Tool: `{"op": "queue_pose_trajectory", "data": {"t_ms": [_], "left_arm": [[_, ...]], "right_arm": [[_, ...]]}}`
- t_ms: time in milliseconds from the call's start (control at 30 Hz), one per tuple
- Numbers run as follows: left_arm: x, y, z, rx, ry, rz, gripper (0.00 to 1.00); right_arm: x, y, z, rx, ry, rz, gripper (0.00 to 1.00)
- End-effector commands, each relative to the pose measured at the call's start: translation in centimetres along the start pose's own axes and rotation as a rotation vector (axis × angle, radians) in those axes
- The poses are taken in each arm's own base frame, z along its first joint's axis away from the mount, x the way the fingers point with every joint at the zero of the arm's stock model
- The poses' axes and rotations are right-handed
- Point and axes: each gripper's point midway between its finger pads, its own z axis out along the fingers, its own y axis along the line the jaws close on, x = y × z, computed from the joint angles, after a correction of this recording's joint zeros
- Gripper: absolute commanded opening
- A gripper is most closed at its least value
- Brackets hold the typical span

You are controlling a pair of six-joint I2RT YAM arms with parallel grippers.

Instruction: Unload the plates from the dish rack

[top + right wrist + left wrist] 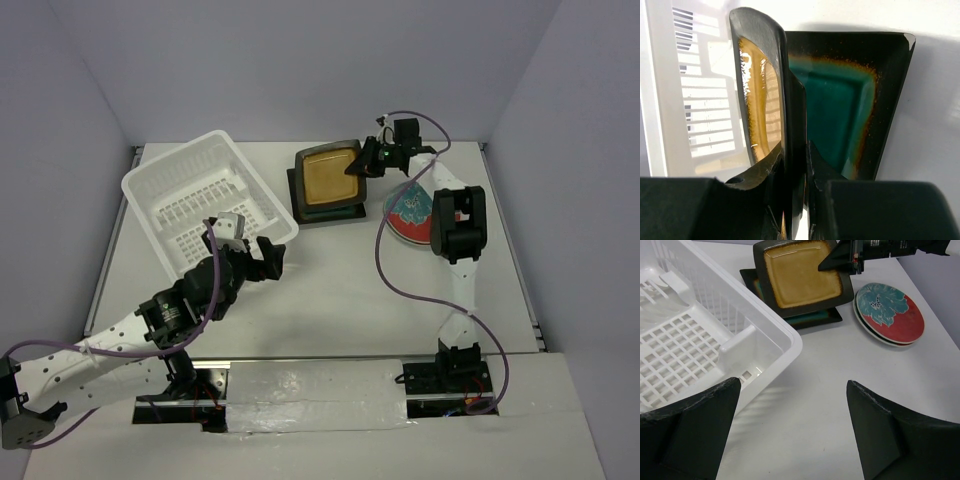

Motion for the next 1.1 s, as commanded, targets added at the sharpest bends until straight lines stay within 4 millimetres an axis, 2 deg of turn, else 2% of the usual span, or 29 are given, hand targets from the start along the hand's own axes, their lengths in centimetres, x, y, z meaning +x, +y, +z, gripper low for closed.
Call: {"op": "queue_pose_trajectory", "data": {"t_ms": [0, 567, 767, 1067], "left_arm": [[-1.7, -0.4, -0.2, 0.003, -0.045, -0.028, 0.99], [-1.7, -0.4, -0.2, 0.001, -0.04, -0.029, 0.99], [-1.8, -0.5, -0.3, 0.012, -0.042, -0.032, 0.99], [-1.7, -0.6, -0.3, 0.014, -0.038, -0.029, 0.99]], "right_arm": [[-2.6, 5.2, -1.0, -0.163, -0.029, -0.056, 0.0], [-1.8, 3.6, 0.3, -0.146, 0.005, -0.035, 0.0], [-1.8, 4.0, 1.1, -0.141, 0.013, -0.053, 0.0], [-1.1, 2.6, 2.0, -0.124, 0.034, -0.017, 0.0]]}}
